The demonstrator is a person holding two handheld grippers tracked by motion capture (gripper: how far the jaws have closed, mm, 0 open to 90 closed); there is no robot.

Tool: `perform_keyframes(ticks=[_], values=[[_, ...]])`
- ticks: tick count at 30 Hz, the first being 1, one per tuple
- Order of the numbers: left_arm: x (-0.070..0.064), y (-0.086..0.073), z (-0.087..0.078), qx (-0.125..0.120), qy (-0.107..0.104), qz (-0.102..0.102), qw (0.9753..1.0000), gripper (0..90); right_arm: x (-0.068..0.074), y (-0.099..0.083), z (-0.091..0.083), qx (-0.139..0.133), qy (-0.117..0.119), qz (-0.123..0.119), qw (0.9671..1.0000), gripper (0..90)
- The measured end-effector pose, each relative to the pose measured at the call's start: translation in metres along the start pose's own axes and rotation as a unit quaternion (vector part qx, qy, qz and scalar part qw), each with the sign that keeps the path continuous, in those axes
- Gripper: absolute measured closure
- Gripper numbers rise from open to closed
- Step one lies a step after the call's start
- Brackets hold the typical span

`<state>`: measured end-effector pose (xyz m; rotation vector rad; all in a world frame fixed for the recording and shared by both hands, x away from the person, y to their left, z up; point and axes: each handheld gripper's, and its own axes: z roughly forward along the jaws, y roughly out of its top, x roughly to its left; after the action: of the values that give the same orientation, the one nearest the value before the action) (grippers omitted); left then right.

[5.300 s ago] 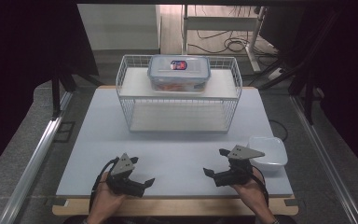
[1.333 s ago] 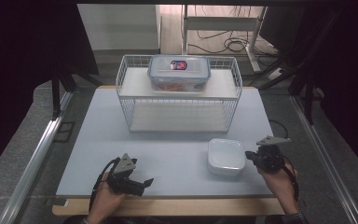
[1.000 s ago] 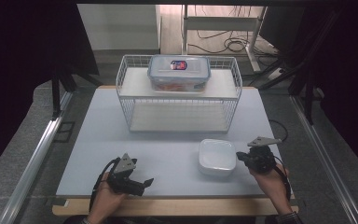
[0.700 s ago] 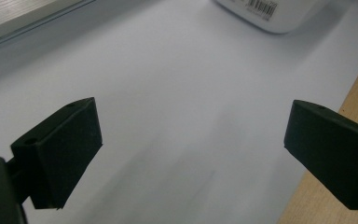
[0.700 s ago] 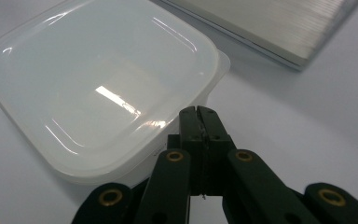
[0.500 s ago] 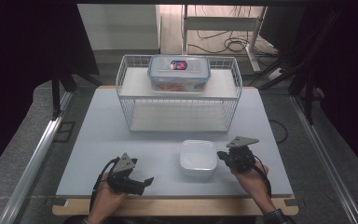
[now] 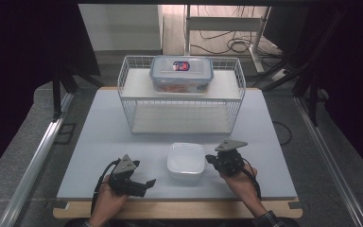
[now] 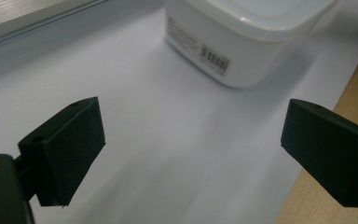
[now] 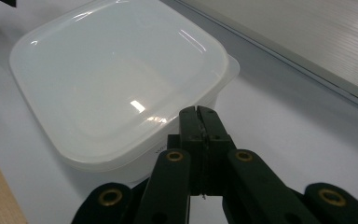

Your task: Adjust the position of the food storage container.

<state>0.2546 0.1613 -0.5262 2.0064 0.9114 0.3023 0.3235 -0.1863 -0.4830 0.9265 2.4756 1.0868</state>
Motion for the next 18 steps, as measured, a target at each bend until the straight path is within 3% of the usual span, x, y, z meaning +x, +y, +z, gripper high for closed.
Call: perform_keyframes(ticks=[4,9,14,18], values=[[0.001,0.0,0.0,-0.001,-0.008,0.003,1.0,6.0,0.005,0.002,0.003,-0.001,-0.003,-0.013,0.9999,89.1],[0.002,0.0,-0.001,-0.004,-0.011,0.005,0.9999,5.9,-0.002,0.0,-0.008,-0.018,-0.006,-0.001,0.9998,79.3],[0.002,0.0,-0.001,0.005,-0.007,0.005,0.9999,5.8,-0.007,-0.006,-0.017,-0.033,-0.005,0.002,0.9995,63.7],[0.002,0.0,-0.001,0.008,-0.002,0.008,0.9999,5.8,-0.007,-0.012,-0.022,-0.039,-0.001,-0.007,0.9992,43.9]])
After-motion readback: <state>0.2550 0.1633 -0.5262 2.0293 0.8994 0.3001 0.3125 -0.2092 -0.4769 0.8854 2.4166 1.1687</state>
